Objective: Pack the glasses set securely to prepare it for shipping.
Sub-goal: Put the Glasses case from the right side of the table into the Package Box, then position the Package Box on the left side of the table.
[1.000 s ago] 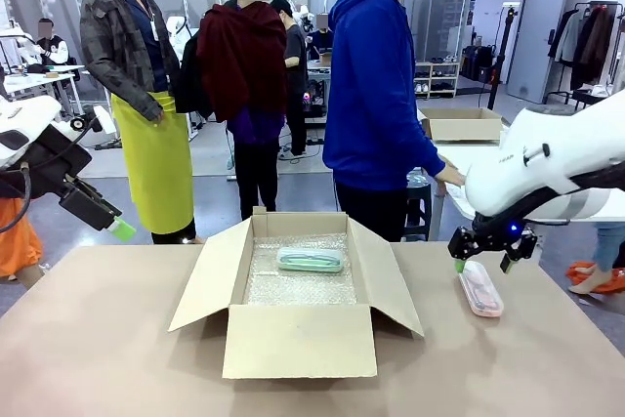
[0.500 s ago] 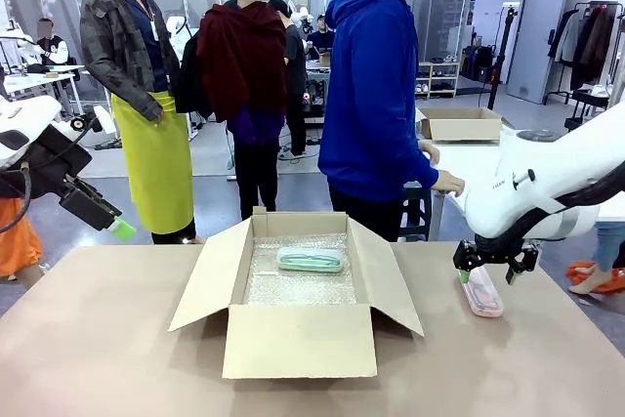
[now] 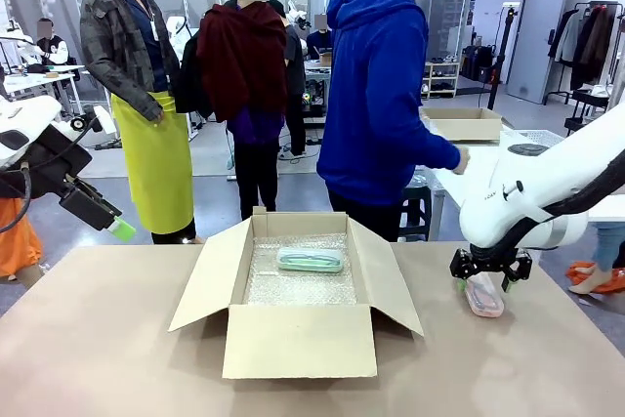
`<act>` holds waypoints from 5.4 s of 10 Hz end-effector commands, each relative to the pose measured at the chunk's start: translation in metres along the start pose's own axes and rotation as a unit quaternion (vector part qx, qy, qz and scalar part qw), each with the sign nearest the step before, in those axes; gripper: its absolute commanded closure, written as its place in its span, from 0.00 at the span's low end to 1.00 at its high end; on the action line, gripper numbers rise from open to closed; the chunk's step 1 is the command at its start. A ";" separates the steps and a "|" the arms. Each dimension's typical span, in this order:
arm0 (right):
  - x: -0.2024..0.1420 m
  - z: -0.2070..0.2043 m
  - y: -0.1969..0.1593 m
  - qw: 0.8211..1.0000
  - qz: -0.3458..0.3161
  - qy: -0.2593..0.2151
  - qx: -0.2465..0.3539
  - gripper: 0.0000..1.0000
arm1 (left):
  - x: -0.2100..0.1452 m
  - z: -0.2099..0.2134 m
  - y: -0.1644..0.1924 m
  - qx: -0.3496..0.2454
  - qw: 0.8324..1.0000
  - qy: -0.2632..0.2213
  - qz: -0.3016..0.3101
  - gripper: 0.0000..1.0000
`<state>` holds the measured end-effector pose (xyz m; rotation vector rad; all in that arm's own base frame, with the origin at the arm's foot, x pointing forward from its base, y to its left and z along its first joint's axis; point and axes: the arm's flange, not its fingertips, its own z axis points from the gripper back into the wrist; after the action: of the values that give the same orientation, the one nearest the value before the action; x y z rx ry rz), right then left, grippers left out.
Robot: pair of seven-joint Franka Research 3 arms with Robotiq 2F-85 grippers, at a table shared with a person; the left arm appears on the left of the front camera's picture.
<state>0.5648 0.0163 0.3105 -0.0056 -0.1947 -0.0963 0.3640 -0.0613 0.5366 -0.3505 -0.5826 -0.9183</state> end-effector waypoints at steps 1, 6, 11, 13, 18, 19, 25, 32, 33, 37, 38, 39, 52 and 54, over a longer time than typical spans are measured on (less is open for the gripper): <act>0.004 -0.003 0.010 1.000 -0.013 0.004 -0.018 0.03 | -0.001 0.003 0.001 -0.011 1.000 -0.008 -0.005 0.00; 0.006 0.000 0.007 1.000 -0.013 0.010 -0.010 0.55 | -0.001 0.003 0.001 -0.011 1.000 -0.008 -0.005 0.00; -0.026 0.097 0.008 0.989 0.143 0.036 0.029 0.51 | -0.001 0.003 0.001 -0.011 1.000 -0.008 -0.005 0.00; -0.043 0.150 0.023 0.963 0.264 0.022 0.044 0.51 | -0.001 0.003 0.001 -0.011 1.000 -0.008 -0.005 0.00; -0.050 0.231 0.155 0.818 0.570 0.009 0.082 0.51 | -0.001 0.003 0.001 -0.011 1.000 -0.008 -0.005 0.00; -0.049 0.232 0.198 0.790 0.608 0.011 0.082 0.51 | -0.001 0.003 0.001 -0.011 1.000 -0.008 -0.005 0.00; -0.046 0.161 0.354 0.750 0.658 -0.002 0.071 0.51 | -0.001 0.003 0.001 -0.011 1.000 -0.008 -0.005 0.00; -0.067 0.052 0.361 0.741 0.665 -0.014 0.092 0.51 | -0.001 0.003 0.001 -0.011 1.000 -0.008 -0.005 0.00; -0.068 0.044 0.360 0.742 0.665 -0.008 0.086 0.51 | -0.001 0.003 0.001 -0.011 1.000 -0.008 -0.005 0.00; -0.068 0.053 0.363 0.739 0.669 -0.008 0.078 0.00 | -0.001 0.003 0.001 -0.011 1.000 -0.008 -0.005 0.00; -0.068 0.053 0.363 0.741 0.667 -0.011 0.076 0.00 | -0.001 0.003 0.001 -0.011 1.000 -0.008 -0.005 0.00; -0.069 0.057 0.362 0.745 0.663 -0.014 0.073 0.00 | -0.001 0.003 0.001 -0.011 1.000 -0.008 -0.005 0.00; -0.062 0.052 0.364 0.737 0.670 -0.015 0.087 0.00 | -0.001 0.003 0.001 -0.011 1.000 -0.008 -0.005 0.00; -0.062 0.052 0.364 0.737 0.670 -0.015 0.087 0.00 | -0.001 0.003 0.001 -0.011 1.000 -0.008 -0.005 0.00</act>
<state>0.5299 0.3838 0.3494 0.0251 -0.1830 1.3923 0.3641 -0.0613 0.5368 -0.3503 -0.5828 -0.9184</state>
